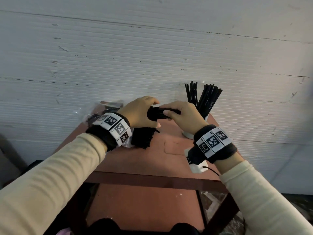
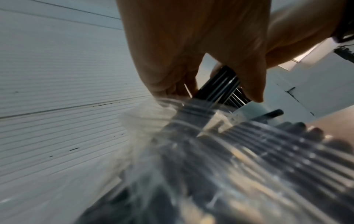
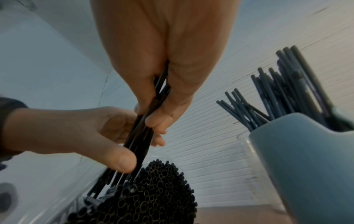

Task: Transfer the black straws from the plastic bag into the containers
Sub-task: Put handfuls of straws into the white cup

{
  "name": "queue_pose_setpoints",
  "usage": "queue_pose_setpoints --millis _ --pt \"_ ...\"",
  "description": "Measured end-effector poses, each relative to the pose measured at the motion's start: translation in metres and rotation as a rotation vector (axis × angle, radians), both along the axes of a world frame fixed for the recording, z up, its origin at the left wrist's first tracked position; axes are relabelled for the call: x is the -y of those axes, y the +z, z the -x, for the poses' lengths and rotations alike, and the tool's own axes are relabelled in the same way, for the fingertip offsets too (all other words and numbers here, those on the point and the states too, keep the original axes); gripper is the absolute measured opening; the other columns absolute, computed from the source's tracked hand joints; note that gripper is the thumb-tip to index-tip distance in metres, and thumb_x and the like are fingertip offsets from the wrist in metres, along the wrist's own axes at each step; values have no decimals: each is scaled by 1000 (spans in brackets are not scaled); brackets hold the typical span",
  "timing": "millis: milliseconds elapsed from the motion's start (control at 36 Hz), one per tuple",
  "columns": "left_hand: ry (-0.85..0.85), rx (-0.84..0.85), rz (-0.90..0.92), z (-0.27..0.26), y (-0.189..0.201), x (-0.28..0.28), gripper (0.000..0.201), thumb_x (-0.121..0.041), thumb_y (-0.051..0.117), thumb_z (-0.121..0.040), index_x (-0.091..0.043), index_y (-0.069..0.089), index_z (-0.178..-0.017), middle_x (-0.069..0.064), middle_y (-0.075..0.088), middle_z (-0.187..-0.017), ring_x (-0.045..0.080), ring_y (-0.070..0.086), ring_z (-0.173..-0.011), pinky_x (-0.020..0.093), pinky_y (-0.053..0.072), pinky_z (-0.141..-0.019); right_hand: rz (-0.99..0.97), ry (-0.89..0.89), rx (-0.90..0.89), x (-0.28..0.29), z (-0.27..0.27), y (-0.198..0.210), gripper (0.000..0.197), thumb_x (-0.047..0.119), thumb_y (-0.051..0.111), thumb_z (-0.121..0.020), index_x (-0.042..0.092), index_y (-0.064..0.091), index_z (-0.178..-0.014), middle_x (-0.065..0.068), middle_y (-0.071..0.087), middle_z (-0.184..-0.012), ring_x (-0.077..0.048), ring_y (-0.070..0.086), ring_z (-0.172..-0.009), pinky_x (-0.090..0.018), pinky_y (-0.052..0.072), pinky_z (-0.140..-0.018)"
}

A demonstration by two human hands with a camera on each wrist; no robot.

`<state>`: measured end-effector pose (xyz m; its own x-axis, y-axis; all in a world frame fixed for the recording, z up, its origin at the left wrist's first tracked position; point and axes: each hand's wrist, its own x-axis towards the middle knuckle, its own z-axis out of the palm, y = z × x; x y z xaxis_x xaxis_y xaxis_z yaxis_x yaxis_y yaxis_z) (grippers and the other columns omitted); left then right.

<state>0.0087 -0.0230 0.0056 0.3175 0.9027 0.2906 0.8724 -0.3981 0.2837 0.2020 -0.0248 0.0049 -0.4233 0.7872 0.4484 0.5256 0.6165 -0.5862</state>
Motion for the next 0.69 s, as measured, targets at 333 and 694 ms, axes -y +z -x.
queue_pose_setpoints --millis 333,694 --pt "-70 221 -16 -46 6 -2 30 -42 64 -91 -19 57 -73 -5 56 -66 16 55 -65 27 39 -59 -157 -26 -142 34 -48 36 32 26 64 -92 27 62 -124 13 66 -103 -4 65 -83 -17 51 -78" --pt "-112 697 129 -110 -5 7 39 -46 59 -93 -11 60 -76 -1 57 -63 8 56 -58 19 45 -64 -447 -128 -189 29 -45 70 39 12 61 -85 17 59 -124 9 56 -122 -2 55 -108 -11 44 -92"
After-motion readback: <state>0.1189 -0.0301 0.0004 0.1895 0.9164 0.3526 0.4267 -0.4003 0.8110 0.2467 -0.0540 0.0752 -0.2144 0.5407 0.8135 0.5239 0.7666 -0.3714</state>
